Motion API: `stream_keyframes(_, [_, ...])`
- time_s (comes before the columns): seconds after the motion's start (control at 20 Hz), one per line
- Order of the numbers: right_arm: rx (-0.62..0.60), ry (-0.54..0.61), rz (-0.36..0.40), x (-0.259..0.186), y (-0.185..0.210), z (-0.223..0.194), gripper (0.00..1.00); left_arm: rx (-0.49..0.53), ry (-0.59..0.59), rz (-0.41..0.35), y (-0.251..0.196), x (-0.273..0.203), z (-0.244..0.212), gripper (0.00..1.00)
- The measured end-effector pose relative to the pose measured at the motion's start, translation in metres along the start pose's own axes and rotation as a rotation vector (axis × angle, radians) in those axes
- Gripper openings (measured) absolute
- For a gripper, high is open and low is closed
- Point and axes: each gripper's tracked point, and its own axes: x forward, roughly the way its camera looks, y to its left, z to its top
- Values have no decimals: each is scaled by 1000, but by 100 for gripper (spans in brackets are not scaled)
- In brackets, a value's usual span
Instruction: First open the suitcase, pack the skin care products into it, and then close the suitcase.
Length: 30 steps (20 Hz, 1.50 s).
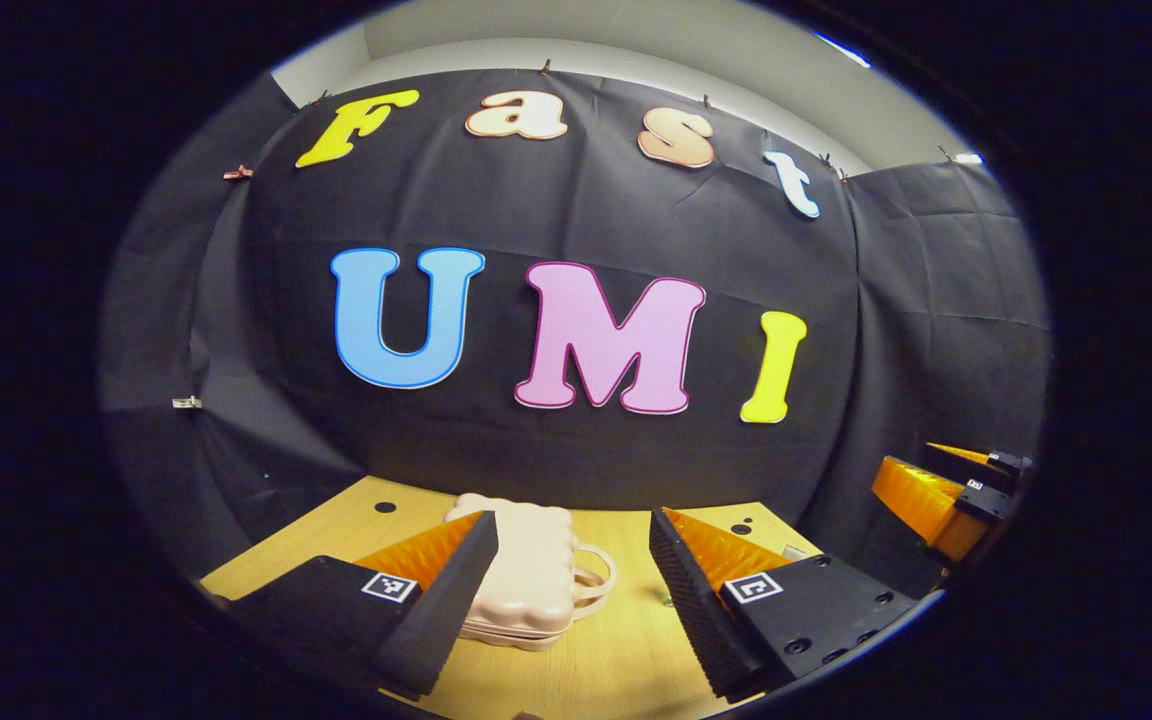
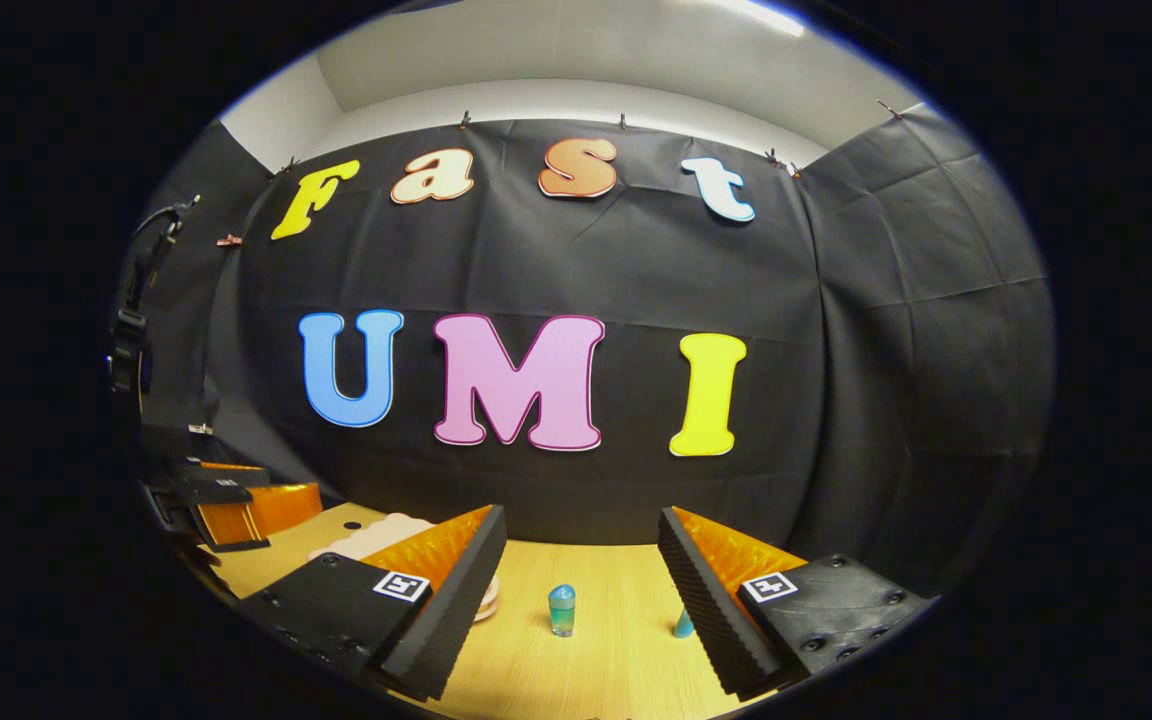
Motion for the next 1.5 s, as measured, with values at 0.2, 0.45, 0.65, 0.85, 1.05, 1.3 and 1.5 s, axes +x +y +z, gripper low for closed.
stream_keyframes(0.2, [25,36,-7,15,-12,-20,97,36,88,-18,-10,65,-39,95])
stream_keyframes(0.45, [36,104,25,40,-25,-46,97,134,272,-10,-26,156,-112,93])
stream_keyframes(0.65, [17,132,23,67,-42,-66,97,87,455,-26,-42,208,-180,92])
stream_keyframes(0.85, [-33,185,17,83,-63,-78,98,90,552,14,-37,241,-222,90])
stream_keyframes(1.05, [-74,189,44,93,-60,-86,97,145,610,94,-19,256,-249,75])
stream_keyframes(1.3, [-153,181,132,90,-44,-91,96,174,716,148,-10,265,-279,25])
stream_keyframes(1.5, [-137,207,134,91,-42,-98,96,129,695,67,-22,268,-264,14])
